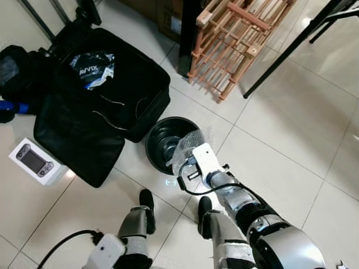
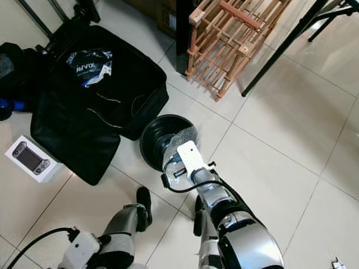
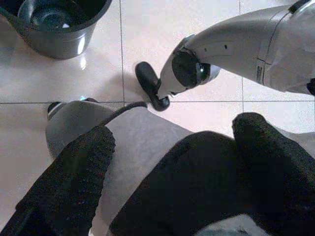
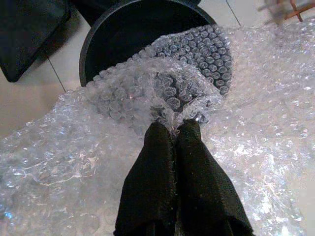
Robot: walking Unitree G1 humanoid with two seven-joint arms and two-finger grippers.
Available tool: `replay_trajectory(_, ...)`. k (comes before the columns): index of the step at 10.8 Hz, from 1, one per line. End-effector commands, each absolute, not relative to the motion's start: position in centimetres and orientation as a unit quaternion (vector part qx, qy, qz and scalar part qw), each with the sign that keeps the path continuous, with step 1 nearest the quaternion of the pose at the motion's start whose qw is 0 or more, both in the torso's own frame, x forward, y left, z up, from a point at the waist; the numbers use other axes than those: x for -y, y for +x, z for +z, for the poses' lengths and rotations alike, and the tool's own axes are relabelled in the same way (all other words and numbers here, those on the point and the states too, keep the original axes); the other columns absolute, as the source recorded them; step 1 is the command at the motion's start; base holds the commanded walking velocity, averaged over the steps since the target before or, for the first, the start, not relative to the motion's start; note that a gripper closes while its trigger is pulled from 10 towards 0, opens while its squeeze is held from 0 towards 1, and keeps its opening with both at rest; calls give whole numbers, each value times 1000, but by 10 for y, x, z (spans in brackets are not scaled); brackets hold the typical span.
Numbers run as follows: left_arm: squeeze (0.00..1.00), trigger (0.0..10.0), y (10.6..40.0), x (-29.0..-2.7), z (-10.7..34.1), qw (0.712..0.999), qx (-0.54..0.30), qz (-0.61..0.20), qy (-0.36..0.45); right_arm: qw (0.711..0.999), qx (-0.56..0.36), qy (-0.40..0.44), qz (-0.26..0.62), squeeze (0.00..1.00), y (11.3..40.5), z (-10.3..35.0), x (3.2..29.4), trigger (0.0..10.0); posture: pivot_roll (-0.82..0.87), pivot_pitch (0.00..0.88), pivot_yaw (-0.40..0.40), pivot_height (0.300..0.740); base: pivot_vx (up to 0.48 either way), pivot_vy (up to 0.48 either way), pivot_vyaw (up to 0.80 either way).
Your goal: Picking trash to rubbish bin
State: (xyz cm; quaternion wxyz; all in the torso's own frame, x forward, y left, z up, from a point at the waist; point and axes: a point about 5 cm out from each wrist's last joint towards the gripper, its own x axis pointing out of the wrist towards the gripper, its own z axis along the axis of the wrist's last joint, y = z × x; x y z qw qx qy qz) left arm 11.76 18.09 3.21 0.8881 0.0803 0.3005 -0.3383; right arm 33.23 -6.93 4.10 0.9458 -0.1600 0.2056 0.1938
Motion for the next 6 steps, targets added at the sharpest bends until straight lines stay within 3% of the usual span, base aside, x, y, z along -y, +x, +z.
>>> replay_trajectory(1,0,10000,95,-176,10,860,-366,-350,64,941,-230,-158,191,0,323,27,72,10000,228,579,-29,740,0,0,0)
replay_trajectory(6,0,10000,86,-180,6,858,-381,-335,77,942,-235,-139,194,0,317,23,68,10000,251,592,-23,740,0,0,0)
